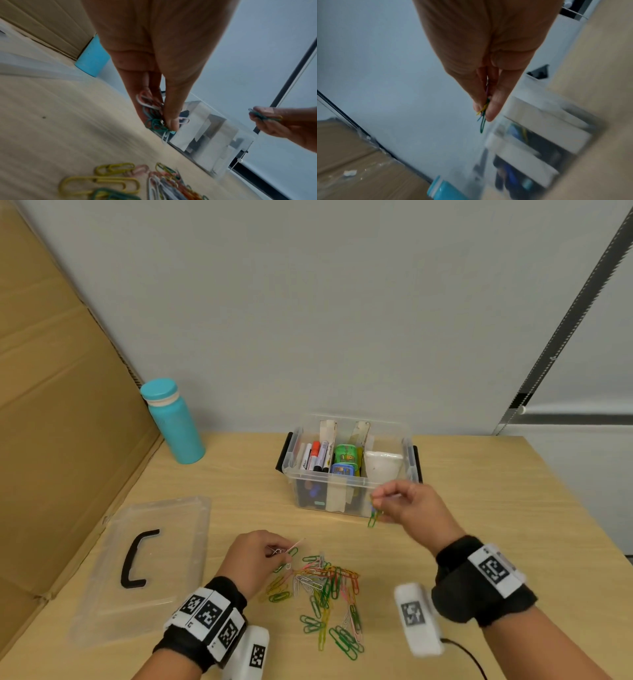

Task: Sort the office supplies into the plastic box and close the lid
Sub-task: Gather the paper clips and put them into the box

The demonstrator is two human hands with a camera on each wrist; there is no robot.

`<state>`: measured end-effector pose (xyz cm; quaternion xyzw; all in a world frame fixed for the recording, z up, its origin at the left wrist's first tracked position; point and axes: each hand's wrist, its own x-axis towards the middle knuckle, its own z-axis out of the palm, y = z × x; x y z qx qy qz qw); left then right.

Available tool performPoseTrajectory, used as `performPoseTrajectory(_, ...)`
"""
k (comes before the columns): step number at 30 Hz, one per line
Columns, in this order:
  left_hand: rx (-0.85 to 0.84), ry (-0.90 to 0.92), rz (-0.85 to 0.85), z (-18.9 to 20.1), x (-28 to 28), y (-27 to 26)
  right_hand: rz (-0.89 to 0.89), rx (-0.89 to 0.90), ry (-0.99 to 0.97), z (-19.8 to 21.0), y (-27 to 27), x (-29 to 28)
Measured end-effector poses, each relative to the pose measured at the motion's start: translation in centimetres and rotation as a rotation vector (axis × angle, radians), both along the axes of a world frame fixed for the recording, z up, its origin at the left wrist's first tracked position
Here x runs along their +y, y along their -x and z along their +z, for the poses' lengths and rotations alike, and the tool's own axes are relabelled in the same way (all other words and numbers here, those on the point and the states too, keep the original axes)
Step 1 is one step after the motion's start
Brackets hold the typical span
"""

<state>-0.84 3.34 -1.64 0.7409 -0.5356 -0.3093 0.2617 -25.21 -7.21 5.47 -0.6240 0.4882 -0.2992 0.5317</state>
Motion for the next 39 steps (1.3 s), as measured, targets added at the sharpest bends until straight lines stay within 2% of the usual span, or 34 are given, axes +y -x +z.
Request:
performPoseTrajectory(4, 0.054, 0.024, 0.01, 0.4, 0.2, 0.0, -0.153, -0.023, 0.184, 2.1, -0.3, -3.9)
performPoseTrajectory(8, 0.031, 0.04, 0.0, 0.7, 0.4, 0.3, -0.244, 0.26, 0.438, 0.9, -1.6, -6.9)
performPoseTrajectory(10, 0.02, 0.048, -0.006, 0.9, 0.5, 0.4, -0.132, 0.479, 0.489, 0.0, -2.2, -7.7)
performPoseTrajectory(12, 0.016, 0.057, -0.014, 1.2, 0.5, 0.5, 0.057, 0.7, 0.464, -0.3, -2.6, -7.8)
performPoseTrajectory(13, 0.02, 0.061, -0.014, 1.4, 0.6, 0.6, 0.118, 0.756, 0.455, -0.2, -2.7, -7.6)
performPoseTrajectory(17, 0.039, 0.08, -0.026, 2.2, 0.6, 0.8, 0.128, 0.692, 0.588, 0.4, -1.5, -5.9)
performPoseTrajectory(21, 0.015, 0.132, -0.097, 4.6, -0.4, 2.4, -0.068, 0.578, 0.728, -2.2, 1.3, -3.8)
performPoseTrajectory(25, -0.091, 0.236, -0.227, 9.1, -4.0, 5.1, -0.102, 0.606, 0.754, -5.8, 2.5, -2.3)
performPoseTrajectory(29, -0.249, 0.322, -0.298, 12.8, -9.6, 8.7, -0.115, 0.564, 0.804, -7.3, 2.3, -2.0)
performPoseTrajectory(31, -0.331, 0.257, -0.345, 13.1, -13.2, 10.5, -0.125, 0.556, 0.819, -7.5, 2.2, -2.0)
performPoseTrajectory(35, -0.562, -0.061, -0.467, 10.8, -18.3, 12.9, -0.115, 0.559, 0.844, -7.6, 2.3, -2.1)
performPoseTrajectory(37, -0.598, -0.136, -0.491, 9.7, -19.1, 13.3, -0.114, 0.557, 0.843, -7.5, 2.4, -2.1)
performPoseTrajectory(39, -0.549, -0.138, -0.483, 9.7, -19.0, 13.2, -0.113, 0.556, 0.853, -7.6, 2.5, -2.1)
